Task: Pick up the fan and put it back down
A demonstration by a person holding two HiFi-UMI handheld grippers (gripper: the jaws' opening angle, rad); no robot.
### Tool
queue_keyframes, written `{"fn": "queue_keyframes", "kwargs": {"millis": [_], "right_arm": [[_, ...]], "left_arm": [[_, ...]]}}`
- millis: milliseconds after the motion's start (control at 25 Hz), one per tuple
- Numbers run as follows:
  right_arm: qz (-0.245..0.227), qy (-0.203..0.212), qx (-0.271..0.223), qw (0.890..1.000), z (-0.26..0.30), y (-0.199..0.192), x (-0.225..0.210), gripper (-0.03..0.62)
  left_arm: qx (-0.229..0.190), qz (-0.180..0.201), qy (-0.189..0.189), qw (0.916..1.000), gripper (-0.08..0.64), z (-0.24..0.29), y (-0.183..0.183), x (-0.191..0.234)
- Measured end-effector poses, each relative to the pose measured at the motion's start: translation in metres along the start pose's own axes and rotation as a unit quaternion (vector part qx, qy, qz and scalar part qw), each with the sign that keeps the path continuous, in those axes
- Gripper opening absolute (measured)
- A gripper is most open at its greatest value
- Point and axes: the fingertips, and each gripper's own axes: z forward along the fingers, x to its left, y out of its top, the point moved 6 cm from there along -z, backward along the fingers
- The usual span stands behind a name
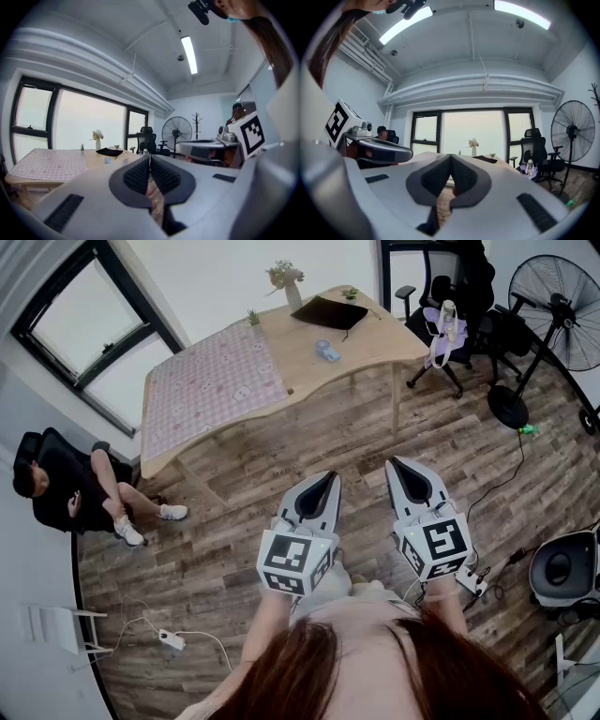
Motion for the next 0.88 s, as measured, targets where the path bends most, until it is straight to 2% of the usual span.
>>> {"fn": "queue_keyframes", "kwargs": {"millis": [480,880], "right_arm": [[0.008,-0.002,-0.009,1.000,0.012,0.002,0.004,0.000],[0.018,-0.015,0.006,1.000,0.057,0.001,0.002,0.000]], "left_arm": [[-0.001,-0.010,-0.010,0.9999,0.012,0.006,-0.002,0.015],[-0.003,-0.011,-0.015,0.9998,0.012,0.028,0.004,0.058]]}}
